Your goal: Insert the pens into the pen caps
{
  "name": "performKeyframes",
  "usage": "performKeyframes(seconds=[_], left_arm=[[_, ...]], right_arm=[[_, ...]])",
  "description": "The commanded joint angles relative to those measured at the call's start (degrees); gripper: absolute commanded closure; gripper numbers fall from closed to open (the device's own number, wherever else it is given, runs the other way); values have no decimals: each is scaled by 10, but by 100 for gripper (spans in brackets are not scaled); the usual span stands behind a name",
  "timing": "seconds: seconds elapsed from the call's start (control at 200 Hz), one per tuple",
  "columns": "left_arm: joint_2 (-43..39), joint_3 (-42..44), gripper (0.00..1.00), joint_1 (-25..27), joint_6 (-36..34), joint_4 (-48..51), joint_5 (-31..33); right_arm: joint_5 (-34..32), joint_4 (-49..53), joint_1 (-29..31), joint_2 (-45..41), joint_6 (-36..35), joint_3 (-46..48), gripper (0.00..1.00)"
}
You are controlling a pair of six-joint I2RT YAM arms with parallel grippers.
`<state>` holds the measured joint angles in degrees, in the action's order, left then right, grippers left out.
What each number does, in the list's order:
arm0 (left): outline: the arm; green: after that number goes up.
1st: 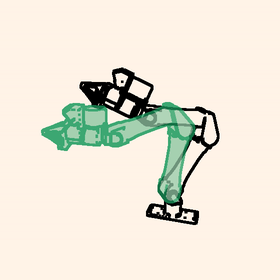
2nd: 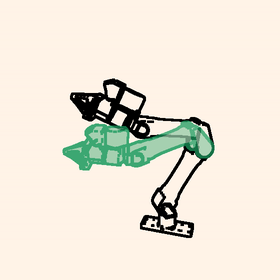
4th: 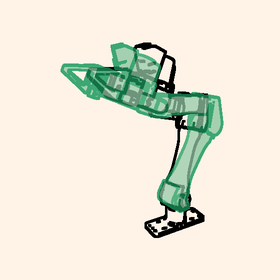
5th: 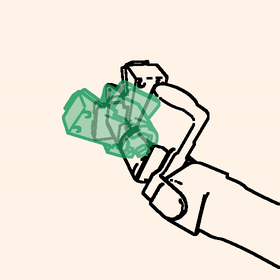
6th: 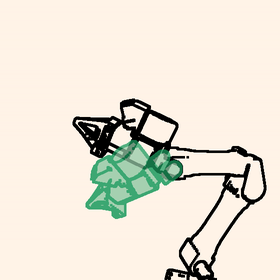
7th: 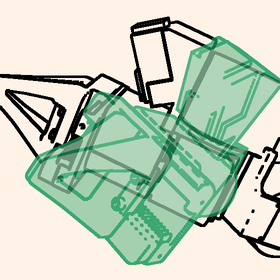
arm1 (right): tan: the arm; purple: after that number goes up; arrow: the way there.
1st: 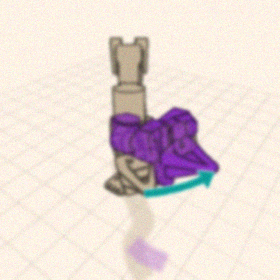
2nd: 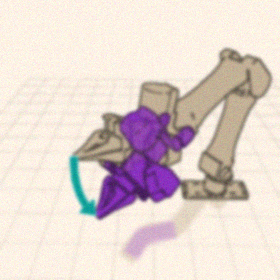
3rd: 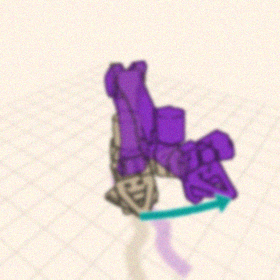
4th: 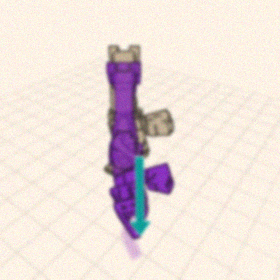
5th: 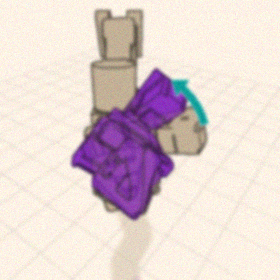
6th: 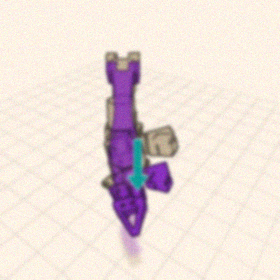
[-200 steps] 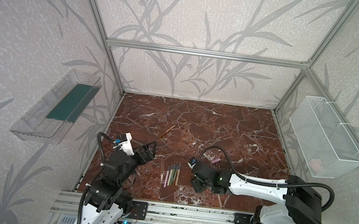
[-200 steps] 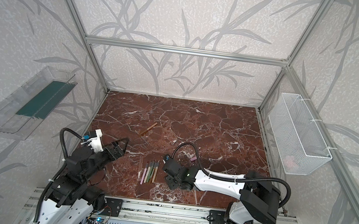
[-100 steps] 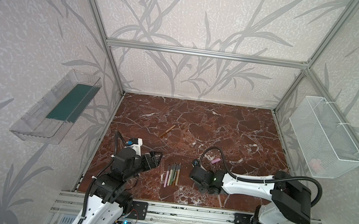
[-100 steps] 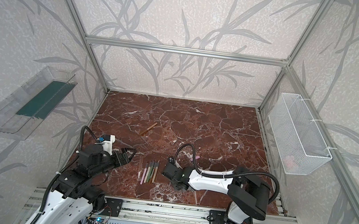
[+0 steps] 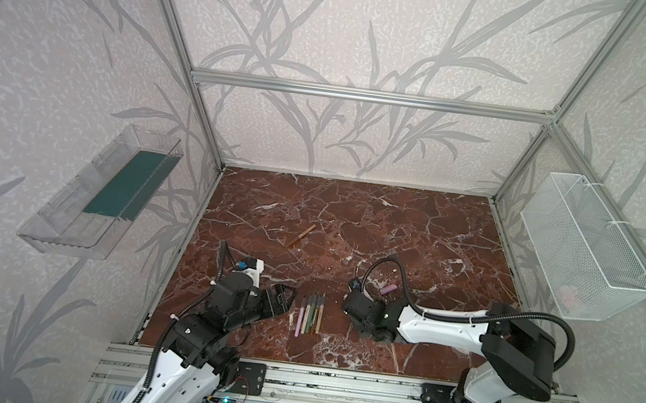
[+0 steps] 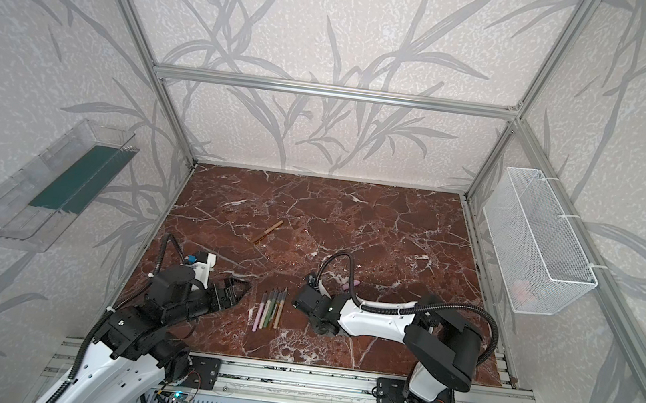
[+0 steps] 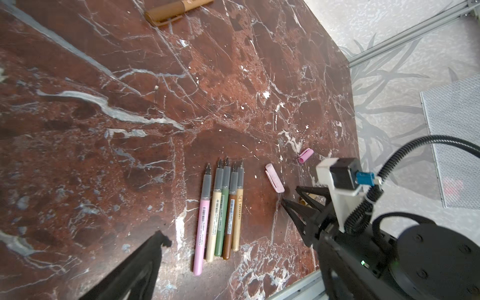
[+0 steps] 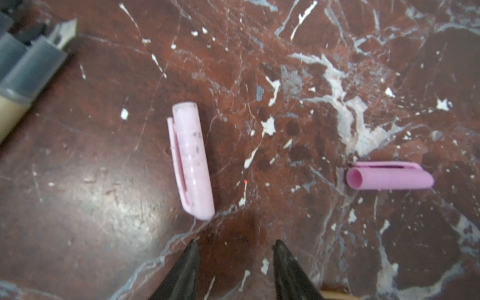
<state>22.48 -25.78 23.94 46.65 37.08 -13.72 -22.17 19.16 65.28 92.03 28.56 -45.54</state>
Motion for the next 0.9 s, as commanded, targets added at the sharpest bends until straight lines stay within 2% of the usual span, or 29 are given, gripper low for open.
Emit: performKeyframes(seconds=[0.0,0.165,0.315,0.51,0.625,0.76,0.895], left_arm=[[-5,-8,6,2,9,21,35],[-16,-3,6,3,11,14,39],[-32,-3,6,3,7,17,48],[-32,-9,6,3,4,19,51],[-31,-11,6,2,2,19,58],[-31,-11,6,2,2,13,59],[-29,-12,6,3,0,3,61]], right_arm=[[-10,16,24,-15,6,-3,48],[5,11,37,34,-2,-44,43],[-22,17,30,75,-2,-64,42],[-39,11,8,88,-3,-63,54],[-46,12,-16,90,-5,-59,66],[-66,13,-33,73,-7,-46,66],[-47,-11,-52,72,-13,-40,65]])
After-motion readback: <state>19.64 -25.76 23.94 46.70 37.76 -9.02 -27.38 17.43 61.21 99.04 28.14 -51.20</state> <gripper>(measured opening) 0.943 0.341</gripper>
